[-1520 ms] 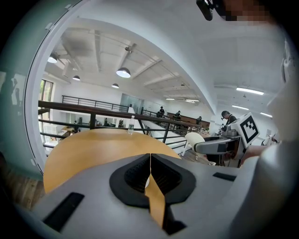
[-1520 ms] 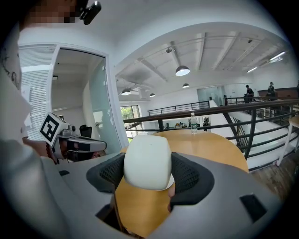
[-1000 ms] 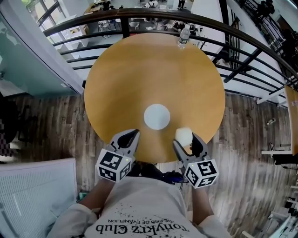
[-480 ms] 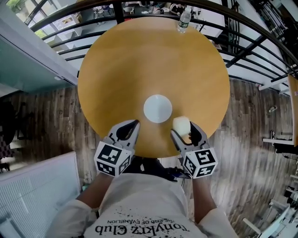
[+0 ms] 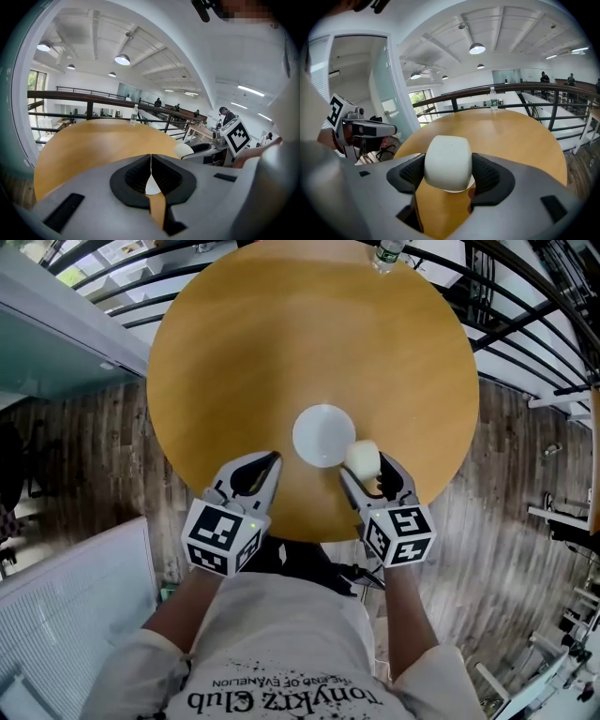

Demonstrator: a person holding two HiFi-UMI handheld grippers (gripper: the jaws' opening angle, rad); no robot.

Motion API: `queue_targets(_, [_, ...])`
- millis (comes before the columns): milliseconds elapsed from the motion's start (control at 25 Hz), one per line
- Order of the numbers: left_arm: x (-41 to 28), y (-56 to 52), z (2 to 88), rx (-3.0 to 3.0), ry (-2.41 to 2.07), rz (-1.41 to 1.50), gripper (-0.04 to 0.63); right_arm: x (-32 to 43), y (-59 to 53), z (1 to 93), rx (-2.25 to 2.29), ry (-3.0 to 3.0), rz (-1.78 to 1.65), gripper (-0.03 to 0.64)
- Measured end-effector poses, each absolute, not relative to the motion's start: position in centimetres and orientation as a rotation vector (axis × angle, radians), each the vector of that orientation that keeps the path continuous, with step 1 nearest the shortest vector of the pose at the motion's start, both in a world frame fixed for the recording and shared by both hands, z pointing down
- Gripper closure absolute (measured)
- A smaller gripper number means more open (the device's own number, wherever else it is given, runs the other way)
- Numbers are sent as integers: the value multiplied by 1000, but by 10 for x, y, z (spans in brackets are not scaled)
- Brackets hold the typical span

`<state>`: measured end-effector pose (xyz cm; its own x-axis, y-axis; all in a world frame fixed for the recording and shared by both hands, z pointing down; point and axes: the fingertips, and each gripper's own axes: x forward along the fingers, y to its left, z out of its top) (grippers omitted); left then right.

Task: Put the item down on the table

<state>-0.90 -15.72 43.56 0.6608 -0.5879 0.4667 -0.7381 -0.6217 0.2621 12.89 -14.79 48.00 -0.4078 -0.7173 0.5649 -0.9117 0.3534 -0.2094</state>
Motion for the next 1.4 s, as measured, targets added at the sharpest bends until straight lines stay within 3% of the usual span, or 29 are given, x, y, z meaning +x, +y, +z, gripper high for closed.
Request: queue_targets(1400, [-33,-190,506,2316,-1054,505,571,97,-226,643,1209,-2030,793,304])
